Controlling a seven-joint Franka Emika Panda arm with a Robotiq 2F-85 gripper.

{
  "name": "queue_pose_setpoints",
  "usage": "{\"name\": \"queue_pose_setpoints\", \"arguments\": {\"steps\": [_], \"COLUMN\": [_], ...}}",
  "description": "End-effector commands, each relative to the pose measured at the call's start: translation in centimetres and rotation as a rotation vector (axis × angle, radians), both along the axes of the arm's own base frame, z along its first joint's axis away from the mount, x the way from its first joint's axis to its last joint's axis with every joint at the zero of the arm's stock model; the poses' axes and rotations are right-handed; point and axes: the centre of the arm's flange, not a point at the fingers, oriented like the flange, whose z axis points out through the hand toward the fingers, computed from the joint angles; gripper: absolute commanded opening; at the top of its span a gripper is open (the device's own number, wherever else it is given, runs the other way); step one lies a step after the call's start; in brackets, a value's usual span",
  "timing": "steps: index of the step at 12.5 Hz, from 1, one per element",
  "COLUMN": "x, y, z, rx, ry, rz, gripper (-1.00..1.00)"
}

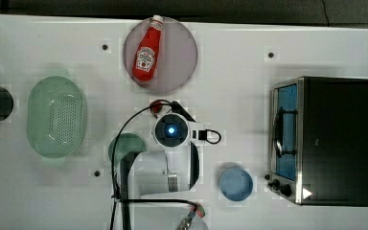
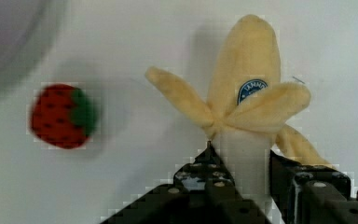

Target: Pick banana from table and place on oven.

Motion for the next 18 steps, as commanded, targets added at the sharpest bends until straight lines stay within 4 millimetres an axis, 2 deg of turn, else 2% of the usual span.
{"name": "queue_pose_setpoints", "arguments": {"steps": [1, 4, 8, 10, 12, 14, 15, 18], "x": [3.0, 3.1, 2.1, 1.5, 1.2, 1.9, 2.2, 2.7], "y": [-0.3, -1.0, -2.6, -3.8, -5.8, -9.0, -11.0, -18.2], "z": [10.6, 19.1, 29.7, 34.6, 38.3, 40.5, 40.8, 39.6], "rx": [-0.004, -0.021, -0.042, -0.045, -0.040, -0.028, -0.023, -0.010], "ry": [-0.163, -0.176, -0.097, -0.050, -0.020, -0.049, -0.056, -0.041], "rz": [-0.046, -0.059, -0.092, -0.115, -0.145, -0.129, -0.099, -0.020], "gripper": [-0.50, -0.50, -0.50, -0.50, -0.50, -0.50, -0.50, -0.50]}}
